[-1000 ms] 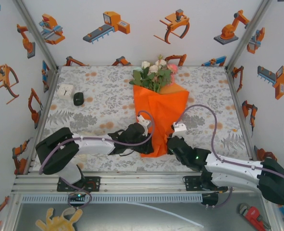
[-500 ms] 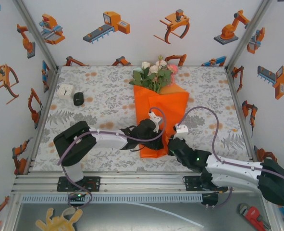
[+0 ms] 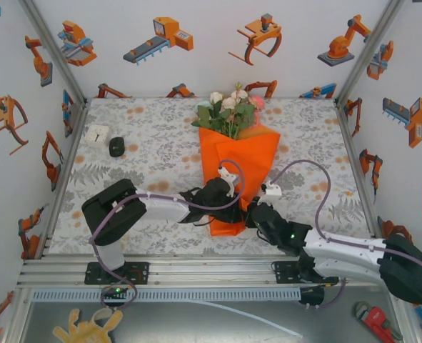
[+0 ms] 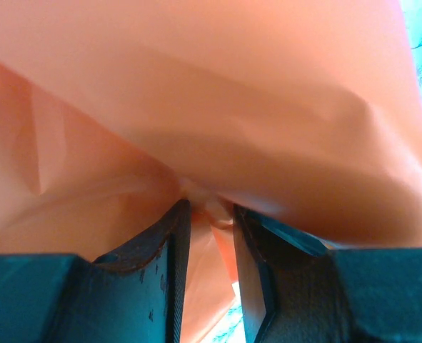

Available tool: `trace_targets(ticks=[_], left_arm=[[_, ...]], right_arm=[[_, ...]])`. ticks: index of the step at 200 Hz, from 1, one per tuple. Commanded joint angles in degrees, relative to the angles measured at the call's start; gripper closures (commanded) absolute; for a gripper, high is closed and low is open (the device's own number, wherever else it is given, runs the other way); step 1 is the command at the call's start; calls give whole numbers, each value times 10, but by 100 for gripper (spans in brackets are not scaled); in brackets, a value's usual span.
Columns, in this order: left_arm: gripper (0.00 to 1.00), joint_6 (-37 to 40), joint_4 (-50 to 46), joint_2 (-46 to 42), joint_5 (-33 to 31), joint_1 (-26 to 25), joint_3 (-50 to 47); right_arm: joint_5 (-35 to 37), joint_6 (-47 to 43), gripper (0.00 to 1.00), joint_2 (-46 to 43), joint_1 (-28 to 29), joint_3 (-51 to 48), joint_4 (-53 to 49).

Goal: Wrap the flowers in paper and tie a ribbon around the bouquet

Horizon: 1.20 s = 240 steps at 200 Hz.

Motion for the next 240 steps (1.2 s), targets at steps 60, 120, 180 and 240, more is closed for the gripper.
trace_targets(ticks=[60, 120, 180, 240], left_arm=[[60, 9, 87, -33, 49, -1, -46], [52, 54, -5, -193, 1, -1, -63], [69, 31, -157, -246, -120, -1, -113], [76, -23, -72, -161, -34, -10, -140]], right_arm=[[-69, 33, 90, 101, 3, -2, 128], [-64, 33, 90, 84, -5, -7, 108], [-100, -2, 89, 81, -6, 32, 64], [-142, -20, 75, 81, -6, 59, 58]])
